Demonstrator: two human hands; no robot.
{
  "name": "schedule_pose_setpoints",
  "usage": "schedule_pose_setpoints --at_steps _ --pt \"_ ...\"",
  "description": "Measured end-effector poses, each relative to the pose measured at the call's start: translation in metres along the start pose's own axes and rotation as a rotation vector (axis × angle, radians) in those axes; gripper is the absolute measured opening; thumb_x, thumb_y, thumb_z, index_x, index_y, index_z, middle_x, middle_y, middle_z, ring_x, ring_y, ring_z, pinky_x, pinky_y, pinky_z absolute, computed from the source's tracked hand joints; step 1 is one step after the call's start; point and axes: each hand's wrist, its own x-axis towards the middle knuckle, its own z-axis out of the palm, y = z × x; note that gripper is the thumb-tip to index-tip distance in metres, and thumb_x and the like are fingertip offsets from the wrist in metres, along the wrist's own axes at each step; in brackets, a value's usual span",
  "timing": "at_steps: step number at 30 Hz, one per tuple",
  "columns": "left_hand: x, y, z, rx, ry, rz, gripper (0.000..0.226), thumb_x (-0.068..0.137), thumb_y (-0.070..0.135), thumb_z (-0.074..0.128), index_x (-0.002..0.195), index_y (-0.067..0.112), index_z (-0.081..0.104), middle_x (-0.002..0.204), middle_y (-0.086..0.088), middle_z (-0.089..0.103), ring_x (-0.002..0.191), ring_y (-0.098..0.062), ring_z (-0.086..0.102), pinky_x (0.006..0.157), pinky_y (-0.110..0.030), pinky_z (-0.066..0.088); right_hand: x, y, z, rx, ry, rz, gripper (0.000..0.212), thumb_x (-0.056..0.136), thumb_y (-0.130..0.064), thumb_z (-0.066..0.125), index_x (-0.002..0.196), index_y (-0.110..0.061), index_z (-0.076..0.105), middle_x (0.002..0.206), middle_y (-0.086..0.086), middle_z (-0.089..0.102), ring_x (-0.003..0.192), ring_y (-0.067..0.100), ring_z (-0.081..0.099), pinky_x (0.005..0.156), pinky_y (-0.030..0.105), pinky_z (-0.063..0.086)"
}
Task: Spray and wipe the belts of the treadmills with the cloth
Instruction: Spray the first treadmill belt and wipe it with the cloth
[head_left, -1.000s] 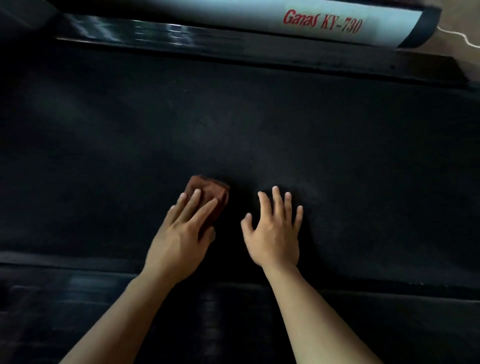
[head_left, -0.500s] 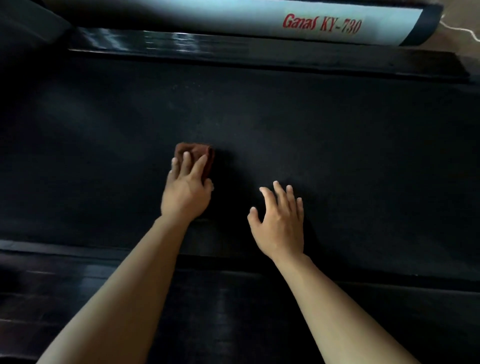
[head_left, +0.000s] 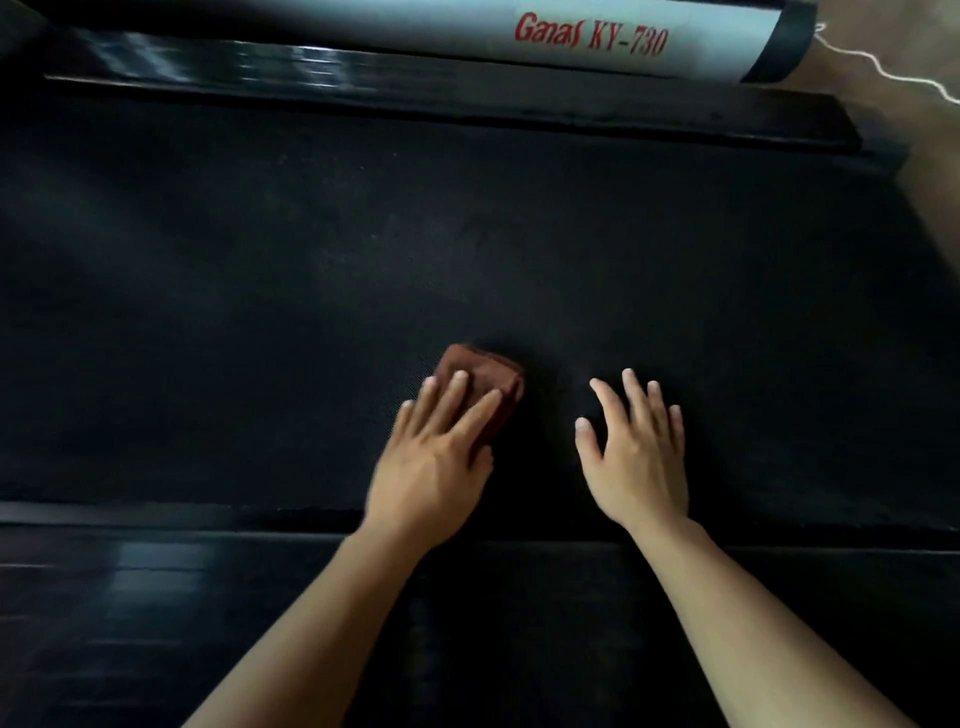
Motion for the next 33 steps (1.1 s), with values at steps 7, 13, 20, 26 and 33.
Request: schedule_pose_setpoints --at_steps 7,13,20,26,33 --pt "-0.011 -0.095 -0.054 -0.039 0.128 -0.370 0.065 0.095 0.032 0.063 0.154 0.038 0.035 0.167 0.000 0.017 0.155 -0.027 0.005 0.122 -0.047 0.019 0.002 -0.003 0.002 0.012 0.020 0.015 0.057 0.095 -0.051 0.034 0.145 -0.026 0.043 0.161 0.009 0.029 0.149 0.033 0.020 0.120 0.055 0.016" --pt "0.072 -0.066 -0.049 -0.022 0.146 -0.382 0.065 0.098 0.037 0.053 0.156 0.040 0.024 0.169 0.002 0.009 0.155 -0.026 0.001 0.122 -0.047 0.019 0.001 -0.003 0.001 0.007 -0.011 0.021 0.054 0.096 -0.048 0.040 0.146 -0.027 0.040 0.162 0.006 0.024 0.151 0.030 0.015 0.122 0.052 0.011" --pt "0.102 0.040 0.013 -0.014 0.033 -0.016 0.063 0.097 0.035 0.050 0.156 0.038 0.027 0.168 -0.005 0.013 0.155 -0.032 0.002 0.126 -0.043 0.012 0.002 -0.001 -0.001 0.042 -0.016 0.027 0.051 0.097 -0.045 0.040 0.145 -0.029 0.041 0.162 0.005 0.025 0.152 0.028 0.013 0.122 0.051 0.009" --pt "0.010 0.017 0.011 -0.045 0.013 0.026 0.061 0.096 0.038 0.052 0.154 0.040 0.032 0.167 0.003 0.015 0.155 -0.026 0.006 0.124 -0.043 0.014 0.001 -0.001 0.003 0.051 0.051 0.021 0.050 0.097 -0.045 0.034 0.142 -0.027 0.048 0.159 0.007 0.033 0.149 0.031 0.022 0.121 0.053 0.015" --pt "0.014 -0.085 -0.042 0.027 0.140 -0.279 0.061 0.094 0.032 0.058 0.152 0.027 0.040 0.164 -0.012 0.024 0.152 -0.041 0.011 0.122 -0.055 0.019 0.002 -0.001 0.005 0.035 0.057 0.025 0.054 0.096 -0.050 0.030 0.142 -0.029 0.047 0.159 0.007 0.032 0.149 0.031 0.022 0.121 0.053 0.015"
